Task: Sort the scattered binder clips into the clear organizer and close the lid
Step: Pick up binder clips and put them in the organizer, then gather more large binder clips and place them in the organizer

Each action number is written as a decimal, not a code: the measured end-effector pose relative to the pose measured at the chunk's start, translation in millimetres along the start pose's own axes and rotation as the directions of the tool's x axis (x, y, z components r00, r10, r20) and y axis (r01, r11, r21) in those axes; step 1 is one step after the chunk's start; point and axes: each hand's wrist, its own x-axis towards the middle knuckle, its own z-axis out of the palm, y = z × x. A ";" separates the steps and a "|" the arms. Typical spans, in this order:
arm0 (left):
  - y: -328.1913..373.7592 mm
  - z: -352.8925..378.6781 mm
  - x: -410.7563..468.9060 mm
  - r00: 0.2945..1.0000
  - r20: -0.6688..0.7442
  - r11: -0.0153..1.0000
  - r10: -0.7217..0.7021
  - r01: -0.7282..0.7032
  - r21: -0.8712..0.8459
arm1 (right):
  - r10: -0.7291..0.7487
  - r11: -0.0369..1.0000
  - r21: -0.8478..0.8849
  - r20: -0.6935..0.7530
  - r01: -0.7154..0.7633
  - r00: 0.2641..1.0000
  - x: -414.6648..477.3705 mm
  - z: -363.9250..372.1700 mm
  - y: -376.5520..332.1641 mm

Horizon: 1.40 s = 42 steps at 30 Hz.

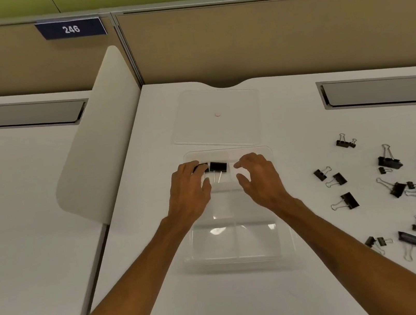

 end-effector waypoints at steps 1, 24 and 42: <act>4.6 0.3 -4.8 1.000 -0.002 1.000 0.006 -0.006 -0.008 | -0.007 1.000 -0.008 0.006 0.007 1.000 -5.6 -3.1 2.1; 95.7 2.0 -138.0 0.988 0.126 0.994 0.088 -0.079 -0.074 | 0.106 0.994 0.038 -0.084 -0.103 0.991 -188.6 -50.7 10.8; 186.2 25.4 -208.2 0.948 0.228 0.970 0.224 -0.193 -0.150 | 0.326 0.944 0.003 -0.150 -0.330 0.933 -324.2 -102.8 41.2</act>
